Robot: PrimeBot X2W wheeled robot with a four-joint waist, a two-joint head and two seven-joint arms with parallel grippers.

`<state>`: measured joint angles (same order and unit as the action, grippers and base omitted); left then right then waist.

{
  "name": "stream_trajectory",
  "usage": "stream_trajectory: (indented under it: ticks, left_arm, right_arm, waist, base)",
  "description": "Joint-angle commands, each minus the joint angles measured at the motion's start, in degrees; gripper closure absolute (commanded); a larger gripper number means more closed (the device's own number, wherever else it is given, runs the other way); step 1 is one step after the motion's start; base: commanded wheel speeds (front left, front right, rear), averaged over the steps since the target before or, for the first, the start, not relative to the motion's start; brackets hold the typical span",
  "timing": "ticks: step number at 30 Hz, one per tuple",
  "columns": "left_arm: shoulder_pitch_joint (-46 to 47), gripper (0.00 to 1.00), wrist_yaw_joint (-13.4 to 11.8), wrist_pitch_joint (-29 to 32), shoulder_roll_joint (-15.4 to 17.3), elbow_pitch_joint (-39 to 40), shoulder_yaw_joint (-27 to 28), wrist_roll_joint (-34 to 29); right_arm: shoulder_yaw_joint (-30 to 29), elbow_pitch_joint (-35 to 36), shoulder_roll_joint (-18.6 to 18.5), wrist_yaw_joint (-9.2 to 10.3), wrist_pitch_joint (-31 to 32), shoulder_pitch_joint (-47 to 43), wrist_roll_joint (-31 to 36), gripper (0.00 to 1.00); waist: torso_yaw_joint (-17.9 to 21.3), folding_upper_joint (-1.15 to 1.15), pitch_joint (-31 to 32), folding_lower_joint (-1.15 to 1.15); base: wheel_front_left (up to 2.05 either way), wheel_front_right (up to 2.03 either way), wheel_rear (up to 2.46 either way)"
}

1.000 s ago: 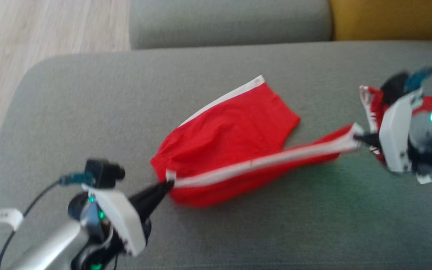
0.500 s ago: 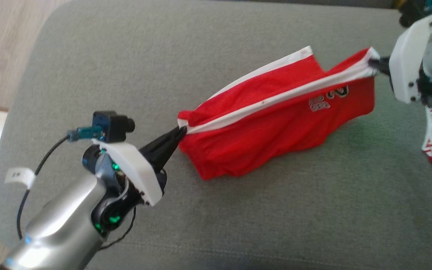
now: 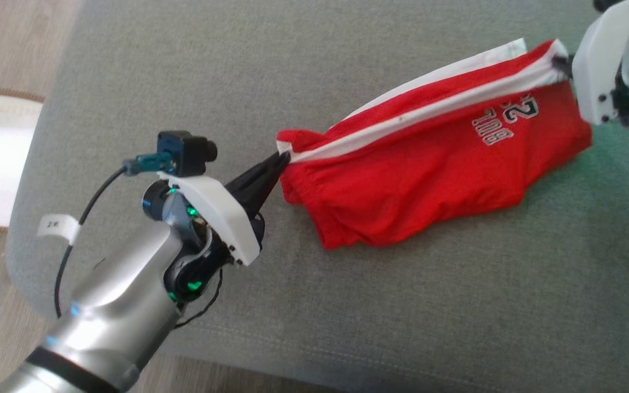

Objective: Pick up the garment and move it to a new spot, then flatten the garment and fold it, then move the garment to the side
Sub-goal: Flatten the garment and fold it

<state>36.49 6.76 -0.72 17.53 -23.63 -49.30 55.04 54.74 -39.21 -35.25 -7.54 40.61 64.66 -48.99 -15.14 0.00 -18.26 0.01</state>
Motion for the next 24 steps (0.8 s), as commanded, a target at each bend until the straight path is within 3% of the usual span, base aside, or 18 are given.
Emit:
stream_trajectory:
  ticks: [1,5,6,7,8,9,17,24]
  left_arm:
    - [3.9,1.0,0.4,-1.7,0.6,-0.8,1.9,-0.1]
    - [5.0,1.0,0.5,-2.5,-0.6,-2.8,1.3,0.0]
    - [5.3,1.0,0.5,-2.6,-1.1,-3.4,1.0,0.1]
    - [5.7,0.6,0.6,-2.8,-1.4,-4.0,0.8,0.1]
    - [6.1,0.19,0.6,-3.1,-1.8,-4.7,0.6,0.1]
    - [6.4,0.0,0.6,-3.5,-2.1,-5.3,0.4,0.0]
    - [8.1,0.0,0.7,-7.9,-3.3,-10.5,0.1,-0.5]
    - [8.3,0.0,-1.4,-12.9,-2.0,-14.0,3.0,-2.0]
  right_arm:
    - [-0.1,-0.1,-0.2,0.05,-1.8,2.9,0.8,1.0]
    - [0.0,-1.6,-0.1,0.05,-3.2,3.8,0.5,1.0]
    - [0.1,-2.1,-0.1,0.05,-3.5,4.0,0.5,0.65]
    - [0.0,-3.0,0.0,0.05,-3.7,4.2,0.4,0.0]
    - [-0.2,-4.0,0.2,0.05,-3.9,4.5,0.4,0.0]
    - [0.0,-4.8,0.4,0.05,-3.8,4.6,0.6,0.0]
    - [0.9,-10.4,2.9,0.05,-9.7,5.9,4.2,0.0]
    - [-0.1,-11.8,6.0,0.05,-23.6,5.4,5.3,0.0]
  waist:
    - [-1.1,0.0,-1.7,-0.01]
    - [-1.8,0.0,-2.7,-0.01]
    - [-2.0,0.0,-3.0,-0.01]
    - [-2.2,0.0,-3.3,-0.01]
    - [-2.3,0.0,-3.4,-0.01]
    - [-2.4,0.0,-3.5,-0.01]
    - [-1.3,0.0,-2.5,-0.01]
    - [2.2,0.0,0.9,-0.01]
  base:
    - [0.0,0.0,0.0]
    - [0.0,0.0,0.0]
    - [0.0,0.0,0.0]
    - [0.0,0.0,0.0]
    - [0.0,0.0,0.0]
    - [0.0,0.0,0.0]
    - [0.0,0.0,0.0]
    - [0.0,0.0,0.0]
